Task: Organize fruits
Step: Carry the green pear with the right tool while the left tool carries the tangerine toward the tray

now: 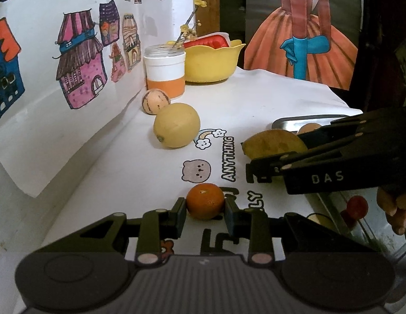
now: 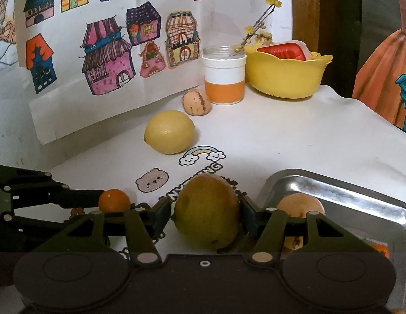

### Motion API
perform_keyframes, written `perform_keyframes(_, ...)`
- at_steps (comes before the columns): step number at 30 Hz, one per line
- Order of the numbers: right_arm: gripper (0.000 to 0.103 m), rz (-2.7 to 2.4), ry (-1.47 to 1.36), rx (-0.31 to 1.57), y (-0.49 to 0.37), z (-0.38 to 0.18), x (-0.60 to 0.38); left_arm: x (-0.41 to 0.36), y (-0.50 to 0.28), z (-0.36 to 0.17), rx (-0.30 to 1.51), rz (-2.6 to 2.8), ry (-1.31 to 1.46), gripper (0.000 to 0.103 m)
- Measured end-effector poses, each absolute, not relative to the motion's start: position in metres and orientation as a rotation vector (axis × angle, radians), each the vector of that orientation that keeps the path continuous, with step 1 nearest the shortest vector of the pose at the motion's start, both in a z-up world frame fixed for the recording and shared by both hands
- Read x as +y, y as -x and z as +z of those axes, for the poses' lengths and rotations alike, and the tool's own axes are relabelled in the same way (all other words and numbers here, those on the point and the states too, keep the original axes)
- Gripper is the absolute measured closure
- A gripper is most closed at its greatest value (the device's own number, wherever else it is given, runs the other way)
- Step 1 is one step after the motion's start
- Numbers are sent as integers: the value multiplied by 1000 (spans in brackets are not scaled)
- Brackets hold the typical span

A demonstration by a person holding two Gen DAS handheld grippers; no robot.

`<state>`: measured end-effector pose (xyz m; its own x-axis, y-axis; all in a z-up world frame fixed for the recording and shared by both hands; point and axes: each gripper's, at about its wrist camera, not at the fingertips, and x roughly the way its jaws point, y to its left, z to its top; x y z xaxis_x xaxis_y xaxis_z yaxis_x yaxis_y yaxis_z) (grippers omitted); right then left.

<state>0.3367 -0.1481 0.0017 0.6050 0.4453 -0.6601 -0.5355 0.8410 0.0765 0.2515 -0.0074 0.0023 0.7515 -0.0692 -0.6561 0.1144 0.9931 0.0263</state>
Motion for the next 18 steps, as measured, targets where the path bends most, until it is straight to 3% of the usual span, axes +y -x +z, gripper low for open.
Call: perform_keyframes(18,49,564,138,667,-308,14,-162,-19,-245,10,695,-122,-64,69)
